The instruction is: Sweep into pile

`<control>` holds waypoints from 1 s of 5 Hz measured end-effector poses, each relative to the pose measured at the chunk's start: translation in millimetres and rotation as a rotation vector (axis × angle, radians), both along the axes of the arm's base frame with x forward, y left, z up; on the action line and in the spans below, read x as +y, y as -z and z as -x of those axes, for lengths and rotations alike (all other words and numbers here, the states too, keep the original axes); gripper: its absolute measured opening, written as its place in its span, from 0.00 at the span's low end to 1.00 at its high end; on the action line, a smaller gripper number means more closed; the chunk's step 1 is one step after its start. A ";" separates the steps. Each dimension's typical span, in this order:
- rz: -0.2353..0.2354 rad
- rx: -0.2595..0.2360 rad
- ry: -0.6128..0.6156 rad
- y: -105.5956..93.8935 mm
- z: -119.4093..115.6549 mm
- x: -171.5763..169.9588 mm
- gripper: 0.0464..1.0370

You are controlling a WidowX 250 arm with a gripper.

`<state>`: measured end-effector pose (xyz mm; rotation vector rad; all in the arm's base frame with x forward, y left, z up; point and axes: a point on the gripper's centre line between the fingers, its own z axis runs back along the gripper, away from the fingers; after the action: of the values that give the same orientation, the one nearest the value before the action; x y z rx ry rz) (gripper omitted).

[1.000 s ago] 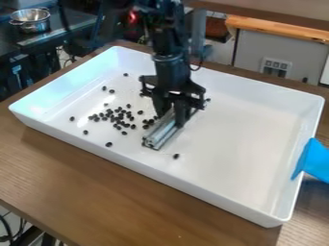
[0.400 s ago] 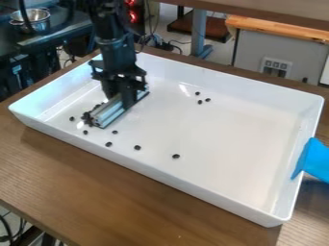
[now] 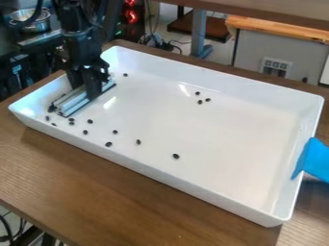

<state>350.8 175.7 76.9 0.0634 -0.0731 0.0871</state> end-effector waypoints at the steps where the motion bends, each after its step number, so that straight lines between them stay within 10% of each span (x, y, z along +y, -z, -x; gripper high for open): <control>1: 0.063 0.017 0.017 -3.0 4.9 -3.6 0.33; 3: 0.261 0.000 0.006 -43.3 2.8 -59.5 0.33; 5: 0.319 -0.043 0.063 -65.1 10.0 -151.5 0.33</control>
<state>340.8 24.2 142.0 -0.2592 -0.1029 0.0363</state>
